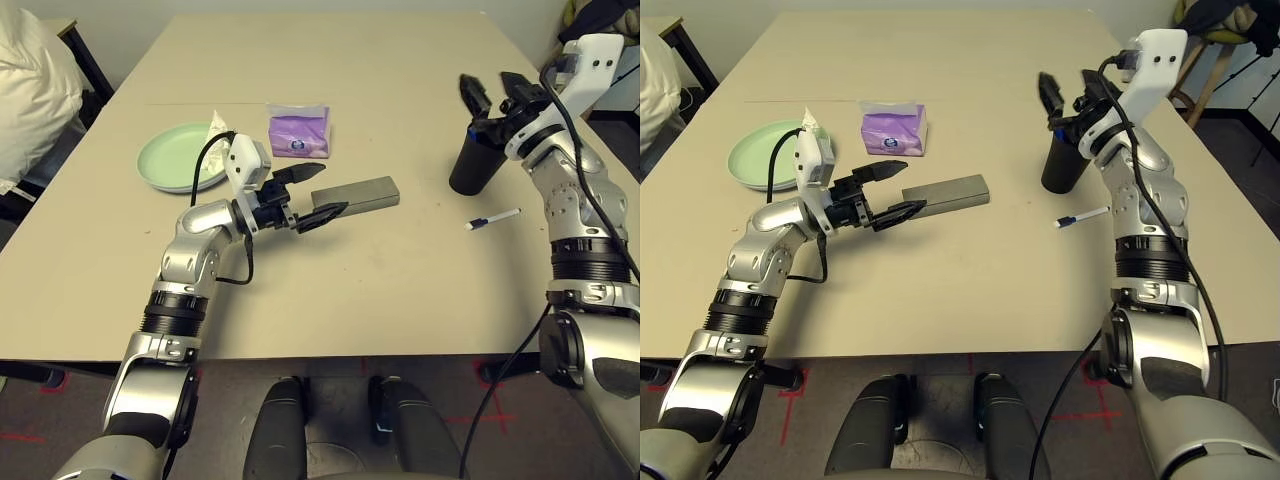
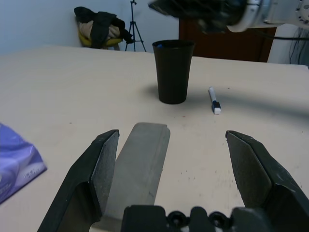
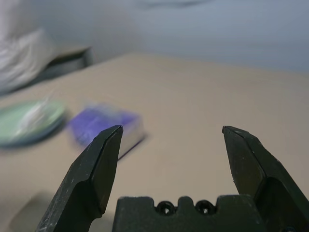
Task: Organize and tidy the items on the table.
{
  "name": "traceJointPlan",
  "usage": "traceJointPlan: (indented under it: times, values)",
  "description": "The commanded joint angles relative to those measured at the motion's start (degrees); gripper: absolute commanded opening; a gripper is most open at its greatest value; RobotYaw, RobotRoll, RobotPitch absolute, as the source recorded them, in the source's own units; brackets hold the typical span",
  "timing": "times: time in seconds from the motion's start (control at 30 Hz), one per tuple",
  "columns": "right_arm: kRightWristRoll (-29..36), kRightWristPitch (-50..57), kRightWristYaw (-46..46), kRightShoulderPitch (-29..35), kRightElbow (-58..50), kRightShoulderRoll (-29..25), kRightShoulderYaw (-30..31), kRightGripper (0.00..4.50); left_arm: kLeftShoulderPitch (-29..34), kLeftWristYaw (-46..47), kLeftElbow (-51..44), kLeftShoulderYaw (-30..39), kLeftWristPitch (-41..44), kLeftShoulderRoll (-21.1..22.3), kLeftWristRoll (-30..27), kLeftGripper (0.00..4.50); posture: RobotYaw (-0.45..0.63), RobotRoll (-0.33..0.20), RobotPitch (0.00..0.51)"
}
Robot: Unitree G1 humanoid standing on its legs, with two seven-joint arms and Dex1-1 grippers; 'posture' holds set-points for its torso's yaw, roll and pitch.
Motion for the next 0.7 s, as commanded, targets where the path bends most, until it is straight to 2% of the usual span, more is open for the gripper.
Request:
traceJointPlan:
  times: [0.03,0.2,0.37,0.5,0.7]
  values:
    - [-4.9,-3.4,11.3,0.8,3.8,-6.2,5.7,4.47,1.6,0.3,-2.8,-0.1,0.9,0.1,-0.6,4.5,0.15,0.0,0.144]
    - [-11.7,-10.1,26.2,-0.2,8.4,-14.5,13.9,4.47,3.4,1.0,-4.8,0.0,1.7,0.2,-0.9,4.5,0.16,0.0,0.157]
    - [-18.9,-18.3,38.3,-3.3,13.5,-20.3,20.5,4.47,4.3,1.4,-5.8,-0.1,2.1,-0.1,-1.0,4.5,0.15,0.0,0.17]
    - [-25.9,-27.6,41.8,-8.4,20.7,-21.1,25.2,4.47,4.2,1.7,-5.7,-0.3,2.2,-0.5,-1.0,4.5,0.16,0.0,0.179]
    - [-35.2,-39.4,41.5,-15.5,30.5,-20.2,30.3,4.47,5.5,2.3,-7.9,-0.3,3.3,-0.7,-1.3,4.5,0.17,0.0,0.197]
